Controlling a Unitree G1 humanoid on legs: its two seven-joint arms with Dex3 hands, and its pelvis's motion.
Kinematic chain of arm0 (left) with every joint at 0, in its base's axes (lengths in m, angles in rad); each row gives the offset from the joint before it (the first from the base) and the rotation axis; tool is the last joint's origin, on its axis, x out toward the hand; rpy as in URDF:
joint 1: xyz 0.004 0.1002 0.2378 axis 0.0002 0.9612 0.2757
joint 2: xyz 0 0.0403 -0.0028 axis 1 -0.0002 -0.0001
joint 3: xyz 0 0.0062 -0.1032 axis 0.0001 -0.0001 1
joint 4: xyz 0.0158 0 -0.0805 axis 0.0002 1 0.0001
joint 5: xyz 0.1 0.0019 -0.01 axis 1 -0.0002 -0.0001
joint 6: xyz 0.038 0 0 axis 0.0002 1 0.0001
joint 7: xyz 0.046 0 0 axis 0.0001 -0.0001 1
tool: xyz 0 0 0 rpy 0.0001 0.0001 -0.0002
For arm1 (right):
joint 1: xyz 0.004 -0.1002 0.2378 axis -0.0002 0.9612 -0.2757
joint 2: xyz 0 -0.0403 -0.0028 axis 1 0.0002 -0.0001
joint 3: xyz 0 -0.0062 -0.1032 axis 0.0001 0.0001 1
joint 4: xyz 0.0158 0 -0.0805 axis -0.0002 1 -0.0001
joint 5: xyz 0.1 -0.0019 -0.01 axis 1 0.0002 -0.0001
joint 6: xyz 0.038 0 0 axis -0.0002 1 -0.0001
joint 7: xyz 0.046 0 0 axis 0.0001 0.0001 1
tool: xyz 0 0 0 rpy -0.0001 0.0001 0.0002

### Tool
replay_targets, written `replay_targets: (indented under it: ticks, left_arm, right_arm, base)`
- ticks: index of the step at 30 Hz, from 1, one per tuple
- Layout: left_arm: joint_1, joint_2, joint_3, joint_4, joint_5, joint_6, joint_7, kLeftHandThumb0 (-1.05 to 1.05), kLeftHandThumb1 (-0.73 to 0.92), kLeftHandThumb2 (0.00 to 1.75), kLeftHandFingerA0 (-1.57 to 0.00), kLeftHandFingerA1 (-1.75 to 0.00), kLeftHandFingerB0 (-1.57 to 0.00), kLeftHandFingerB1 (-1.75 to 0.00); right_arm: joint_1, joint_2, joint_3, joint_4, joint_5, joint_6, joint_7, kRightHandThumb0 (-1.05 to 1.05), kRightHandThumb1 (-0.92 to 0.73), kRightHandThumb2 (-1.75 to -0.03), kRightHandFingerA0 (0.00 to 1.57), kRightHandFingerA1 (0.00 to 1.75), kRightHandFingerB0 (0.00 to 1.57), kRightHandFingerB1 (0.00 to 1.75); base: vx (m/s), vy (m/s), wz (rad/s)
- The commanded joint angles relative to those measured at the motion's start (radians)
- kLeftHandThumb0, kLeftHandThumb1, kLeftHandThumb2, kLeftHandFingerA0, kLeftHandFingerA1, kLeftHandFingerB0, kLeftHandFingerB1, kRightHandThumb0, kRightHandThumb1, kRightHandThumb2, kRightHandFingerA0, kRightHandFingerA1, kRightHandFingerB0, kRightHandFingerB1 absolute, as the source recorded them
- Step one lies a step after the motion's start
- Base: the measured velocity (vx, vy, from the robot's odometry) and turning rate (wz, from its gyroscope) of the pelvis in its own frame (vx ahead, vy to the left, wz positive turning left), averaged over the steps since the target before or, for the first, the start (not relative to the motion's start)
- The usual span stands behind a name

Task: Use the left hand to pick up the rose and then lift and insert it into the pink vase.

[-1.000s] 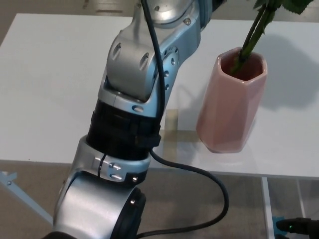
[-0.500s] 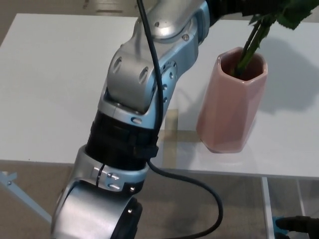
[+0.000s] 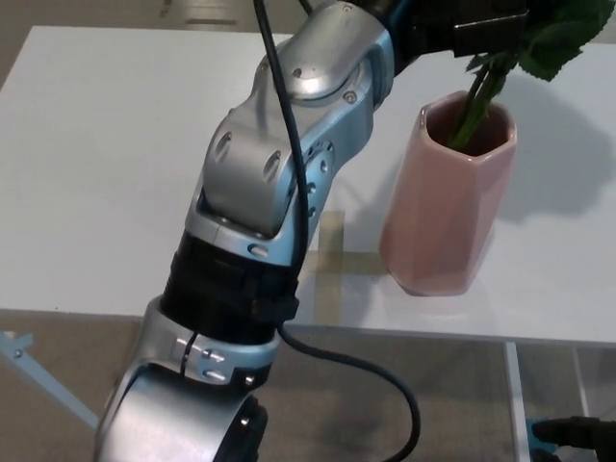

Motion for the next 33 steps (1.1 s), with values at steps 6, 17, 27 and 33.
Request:
replay_targets:
  ticks: [6,17,27,33]
  left_arm:
    - [0.095,-0.011,0.0,-0.042,-0.022,-0.01,-0.034,-0.22,0.78,0.64,-1.12,-0.63,-0.72,-0.45]
    - [0.146,0.149,-0.012,-0.1,-0.071,0.116,-0.206,-0.88,0.51,0.58,0.0,0.0,0.0,-0.09]
    - [0.171,0.178,-0.001,-0.1,-0.057,0.064,-0.229,-0.8,0.45,0.85,0.0,0.0,0.0,-0.04]
    - [0.165,0.181,0.006,-0.106,-0.047,0.066,-0.231,-0.8,0.45,0.85,0.0,0.0,0.0,-0.05]
  right_arm:
    - [0.01,-0.009,0.007,-0.001,-0.001,-0.001,0.012,-0.36,-0.66,-0.59,0.59,0.41,0.54,0.39]
    - [0.01,-0.013,0.006,0.002,0.002,0.0,0.01,-0.36,-0.66,-0.59,0.59,0.41,0.53,0.39]
    - [0.018,-0.011,0.004,0.004,0.004,-0.002,0.006,-0.36,-0.66,-0.59,0.6,0.41,0.54,0.39]
    - [0.015,-0.011,0.008,0.005,0.0,0.001,0.003,-0.37,-0.66,-0.59,0.6,0.41,0.54,0.39]
  base:
    - [0.0,0.0,0.0]
    - [0.0,0.0,0.0]
    - [0.0,0.0,0.0]
    - [0.0,0.0,0.0]
